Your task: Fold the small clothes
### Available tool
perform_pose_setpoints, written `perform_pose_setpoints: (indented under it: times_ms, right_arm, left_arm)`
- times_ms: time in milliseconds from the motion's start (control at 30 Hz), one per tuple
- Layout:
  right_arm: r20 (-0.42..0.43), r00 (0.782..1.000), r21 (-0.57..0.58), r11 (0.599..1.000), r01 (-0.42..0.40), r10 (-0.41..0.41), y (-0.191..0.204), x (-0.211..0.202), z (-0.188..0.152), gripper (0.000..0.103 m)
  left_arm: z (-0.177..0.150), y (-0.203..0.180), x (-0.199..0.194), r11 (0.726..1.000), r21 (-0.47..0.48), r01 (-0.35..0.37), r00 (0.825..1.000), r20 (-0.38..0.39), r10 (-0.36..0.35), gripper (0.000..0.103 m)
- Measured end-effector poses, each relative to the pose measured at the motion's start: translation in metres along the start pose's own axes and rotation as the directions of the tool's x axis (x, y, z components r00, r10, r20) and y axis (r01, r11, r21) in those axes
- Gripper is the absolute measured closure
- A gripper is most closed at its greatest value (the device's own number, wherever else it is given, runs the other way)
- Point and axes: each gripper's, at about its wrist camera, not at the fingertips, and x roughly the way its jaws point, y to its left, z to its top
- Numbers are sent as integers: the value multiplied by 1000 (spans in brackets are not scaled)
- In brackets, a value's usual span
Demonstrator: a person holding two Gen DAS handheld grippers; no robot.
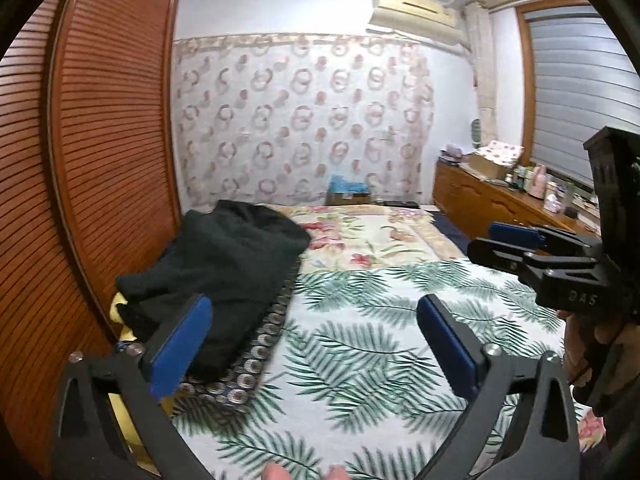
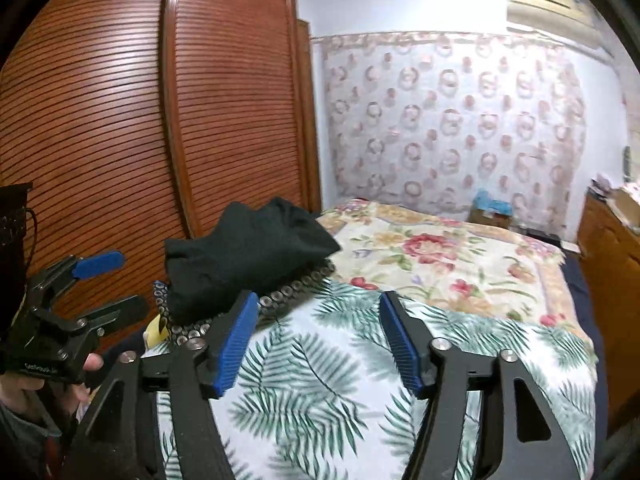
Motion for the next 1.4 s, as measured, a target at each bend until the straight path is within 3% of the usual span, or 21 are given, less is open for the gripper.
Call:
perform_pose_setpoints:
  times_ms: [300, 500, 767, 1033, 1400]
  right_arm:
    - [56, 990, 62, 991, 123, -126, 21, -79, -21, 27]
    - [75, 973, 88, 974, 210, -217, 40, -114, -28, 22]
    - [97, 944, 123, 945, 304, -316, 66, -128, -30, 22]
    - [104, 935, 135, 936, 325, -340, 91, -122, -32, 22]
    - [108, 931, 156, 931, 330, -349, 85, -123, -43, 22]
  left_arm:
    - [2, -42, -22, 996, 21, 87, 996, 21, -87, 1]
    - [9, -63, -33, 995, 37, 89, 996, 30, -90, 1]
    - [16, -83, -38, 994, 34, 104, 994, 24, -105, 1]
    - [15, -88, -38, 992, 36, 122, 992, 24, -123, 1]
    - [15, -91, -37, 994, 32, 103, 994, 26, -104, 1]
